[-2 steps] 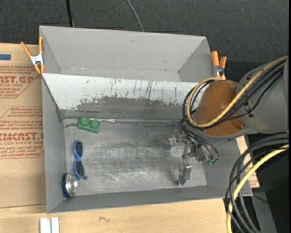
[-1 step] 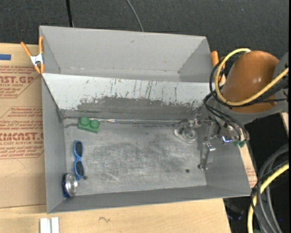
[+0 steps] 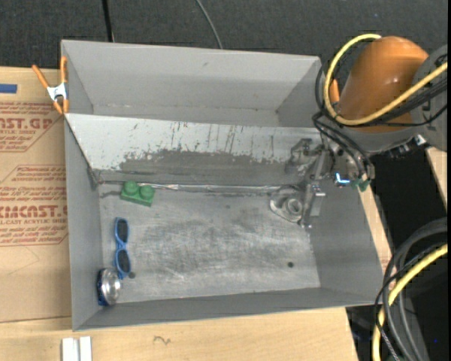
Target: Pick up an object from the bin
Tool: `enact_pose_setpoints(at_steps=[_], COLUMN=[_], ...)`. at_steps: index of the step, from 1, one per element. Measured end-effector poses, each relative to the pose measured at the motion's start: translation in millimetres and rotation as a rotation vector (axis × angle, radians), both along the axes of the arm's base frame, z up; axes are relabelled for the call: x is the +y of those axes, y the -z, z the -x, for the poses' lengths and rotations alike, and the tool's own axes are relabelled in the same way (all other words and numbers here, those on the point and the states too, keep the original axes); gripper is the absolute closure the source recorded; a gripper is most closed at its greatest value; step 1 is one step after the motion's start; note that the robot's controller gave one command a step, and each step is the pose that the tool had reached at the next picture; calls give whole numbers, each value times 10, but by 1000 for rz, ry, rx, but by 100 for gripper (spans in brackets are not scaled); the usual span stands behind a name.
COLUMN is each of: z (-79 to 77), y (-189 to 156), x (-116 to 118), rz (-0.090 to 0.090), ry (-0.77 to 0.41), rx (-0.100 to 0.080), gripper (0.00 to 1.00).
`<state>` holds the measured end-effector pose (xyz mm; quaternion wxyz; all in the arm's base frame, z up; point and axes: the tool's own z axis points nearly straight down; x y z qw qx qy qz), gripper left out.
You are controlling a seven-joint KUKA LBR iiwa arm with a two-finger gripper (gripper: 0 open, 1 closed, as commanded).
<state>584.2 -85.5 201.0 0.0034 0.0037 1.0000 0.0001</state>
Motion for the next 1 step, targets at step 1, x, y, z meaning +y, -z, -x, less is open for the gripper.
enact_pose_setpoints(at_steps=[1], z=[14], y=[1315], x=[-269], rz=[-1], ry=[224], rx=[-1], gripper=[0])
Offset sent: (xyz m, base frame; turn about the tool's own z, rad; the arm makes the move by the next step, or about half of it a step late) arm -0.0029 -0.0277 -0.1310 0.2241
